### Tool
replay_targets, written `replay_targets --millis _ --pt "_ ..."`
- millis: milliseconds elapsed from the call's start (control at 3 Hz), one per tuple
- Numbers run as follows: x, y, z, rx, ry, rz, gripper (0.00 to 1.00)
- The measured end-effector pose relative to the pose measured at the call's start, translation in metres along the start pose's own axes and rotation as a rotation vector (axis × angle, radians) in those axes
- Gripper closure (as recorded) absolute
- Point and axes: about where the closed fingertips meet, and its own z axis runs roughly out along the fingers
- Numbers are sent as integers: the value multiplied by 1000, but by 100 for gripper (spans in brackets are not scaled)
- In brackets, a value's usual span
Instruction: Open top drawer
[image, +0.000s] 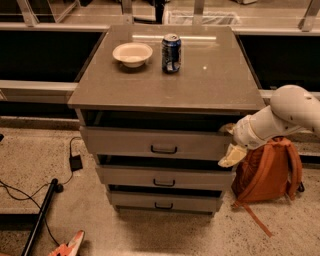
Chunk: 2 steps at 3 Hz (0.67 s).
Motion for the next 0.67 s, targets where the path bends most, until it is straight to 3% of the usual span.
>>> replay_targets --millis 333,667 --pt "1 4 -5 6 -7 1 37" --pt "-2 13 -16 17 0 -11 36"
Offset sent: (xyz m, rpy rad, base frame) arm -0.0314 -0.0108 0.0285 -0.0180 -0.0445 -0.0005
